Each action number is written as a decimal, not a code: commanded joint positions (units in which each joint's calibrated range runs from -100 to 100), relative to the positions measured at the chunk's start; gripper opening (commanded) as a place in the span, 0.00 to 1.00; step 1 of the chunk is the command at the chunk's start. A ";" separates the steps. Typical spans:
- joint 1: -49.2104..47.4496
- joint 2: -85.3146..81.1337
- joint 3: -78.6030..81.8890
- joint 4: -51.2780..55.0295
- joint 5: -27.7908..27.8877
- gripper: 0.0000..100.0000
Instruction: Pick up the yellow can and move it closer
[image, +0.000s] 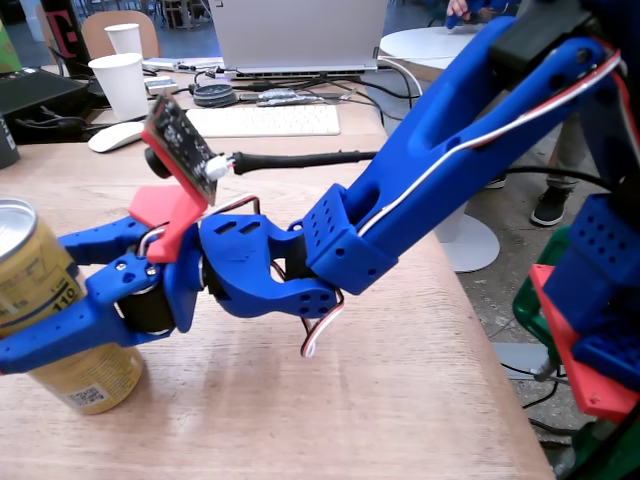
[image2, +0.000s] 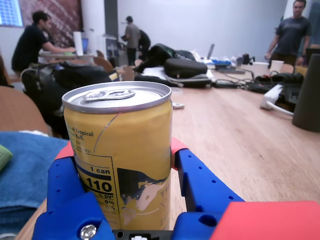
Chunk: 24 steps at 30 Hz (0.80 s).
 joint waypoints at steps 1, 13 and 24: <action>-1.47 -1.92 -0.96 0.07 0.10 0.24; 0.56 -33.05 27.07 0.24 0.10 0.24; 4.45 -64.44 43.31 24.62 0.10 0.24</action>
